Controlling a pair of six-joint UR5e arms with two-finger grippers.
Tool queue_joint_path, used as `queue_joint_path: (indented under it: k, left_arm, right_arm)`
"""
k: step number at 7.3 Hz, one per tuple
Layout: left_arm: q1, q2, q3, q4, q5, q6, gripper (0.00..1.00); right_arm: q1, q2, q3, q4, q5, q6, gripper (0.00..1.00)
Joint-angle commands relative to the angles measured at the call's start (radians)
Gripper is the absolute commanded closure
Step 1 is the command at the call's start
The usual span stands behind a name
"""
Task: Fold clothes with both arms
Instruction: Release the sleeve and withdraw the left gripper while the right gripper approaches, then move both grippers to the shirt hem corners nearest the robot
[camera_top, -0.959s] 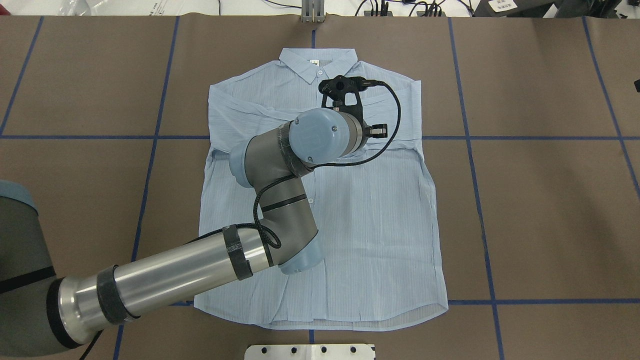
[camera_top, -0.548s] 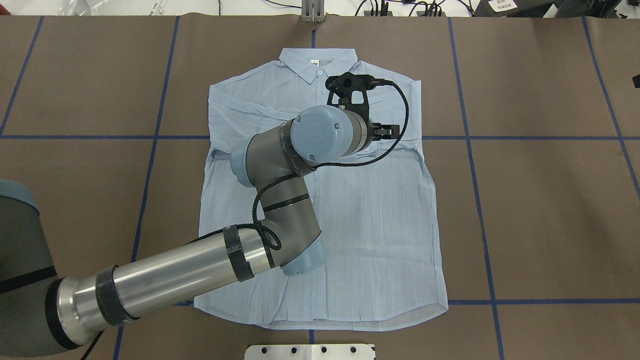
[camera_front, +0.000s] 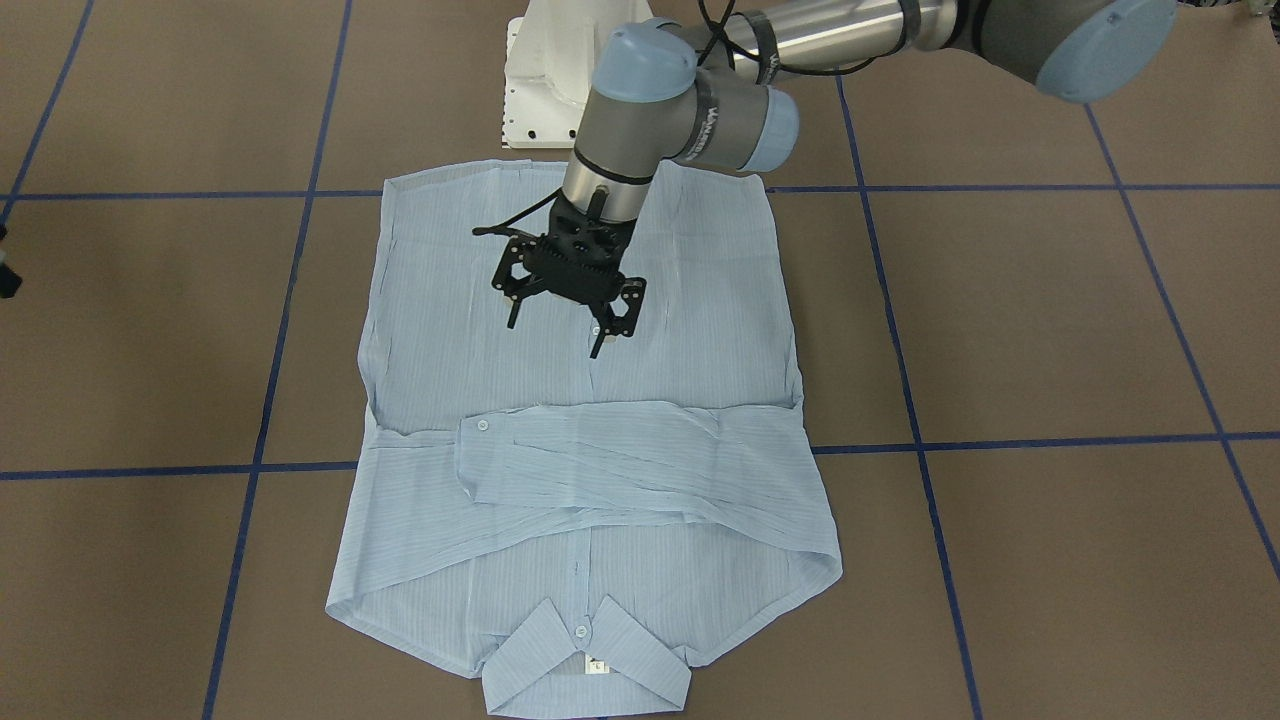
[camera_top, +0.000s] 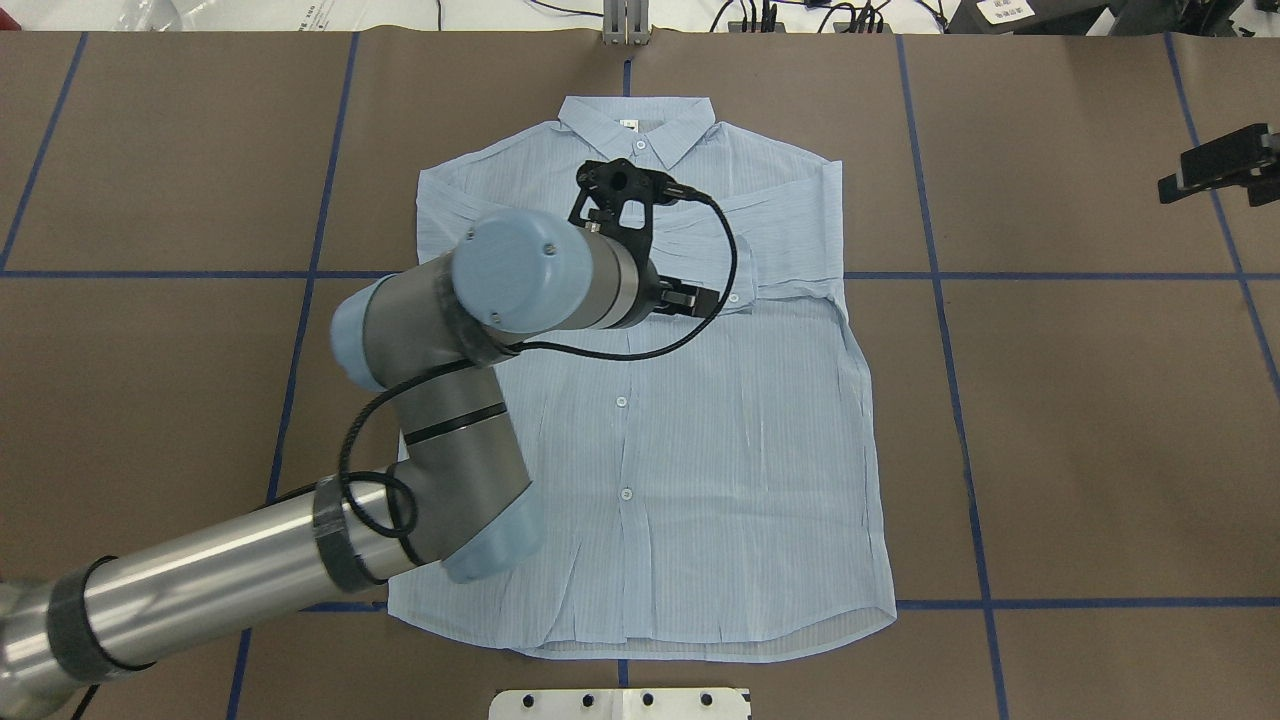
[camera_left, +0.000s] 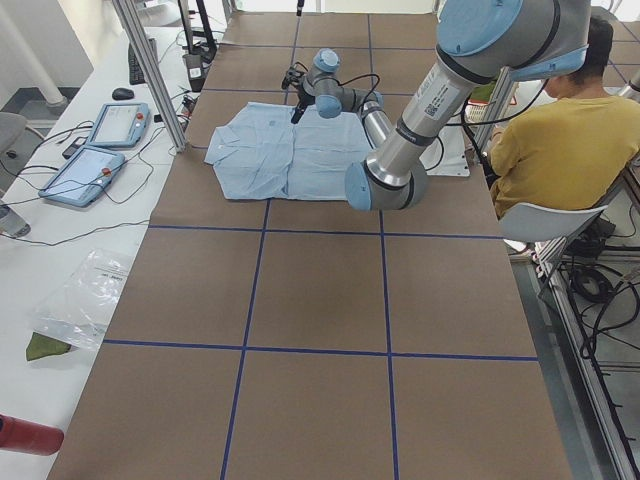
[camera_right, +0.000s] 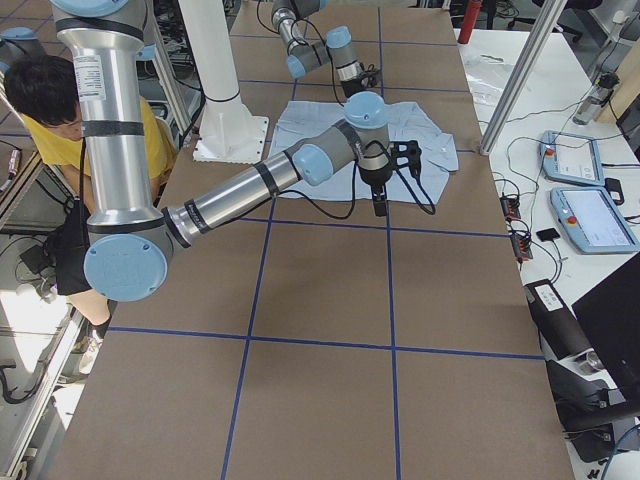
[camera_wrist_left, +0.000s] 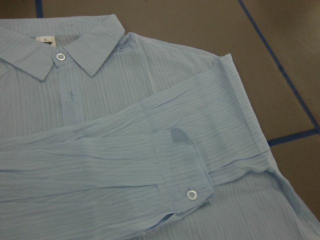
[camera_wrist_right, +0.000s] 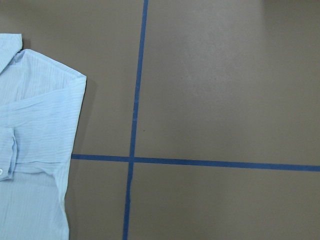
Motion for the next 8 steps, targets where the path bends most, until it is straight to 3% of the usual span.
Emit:
queue_joint_path:
  k: [1,4,6,7,8]
  left_arm:
    - [-0.003,0.176,-0.204,0.012,-0.093,0.061,0.00]
    - [0.017,0.472,-0.410,0.013,-0.083,-0.036,0.00]
    - [0.156,0.512,-0.420,0.018,0.031,-0.218,0.00]
    - [0.216,0.545,-0.418,0.027,0.049,-0.372,0.02]
    - [0.261,0.587,-0.421,0.030,0.057,-0.409,0.06]
  right_arm:
    - [-0.292,-0.053,0.132,0.079,-0.243,0.368,0.00]
    - [-0.716,-0.072,0.204,0.078,-0.619,0.677,0.00]
    - [-0.846,-0.127,0.228,0.078,-0.731,0.757,0.00]
    - [-0.860,-0.147,0.233,0.078,-0.735,0.761,0.00]
    - [-0.861,-0.147,0.233,0.078,-0.735,0.765,0.00]
